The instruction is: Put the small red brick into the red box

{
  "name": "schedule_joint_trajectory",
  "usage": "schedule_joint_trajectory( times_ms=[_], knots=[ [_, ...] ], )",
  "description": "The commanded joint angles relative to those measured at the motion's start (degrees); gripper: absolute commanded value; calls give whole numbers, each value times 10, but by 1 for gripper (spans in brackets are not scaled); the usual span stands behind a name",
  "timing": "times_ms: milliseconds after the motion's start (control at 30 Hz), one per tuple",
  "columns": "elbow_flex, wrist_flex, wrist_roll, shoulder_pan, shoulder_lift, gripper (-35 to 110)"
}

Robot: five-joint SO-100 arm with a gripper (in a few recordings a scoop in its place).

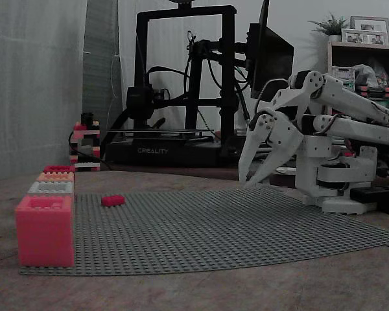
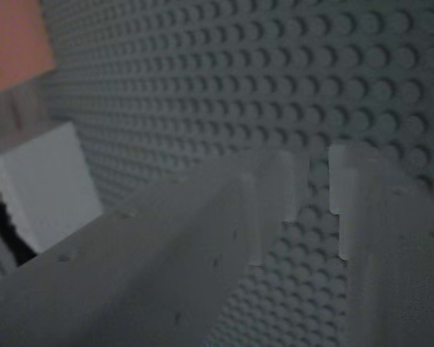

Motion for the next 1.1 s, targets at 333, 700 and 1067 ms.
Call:
schedule_joint_trajectory(
  times_ms=[333,700,1067],
  knots=[
    [-177,-106,149,4,-268,9],
    [-375,-252,258,28,-636,10],
    [-575,-328,307,54,-920,10]
  ],
)
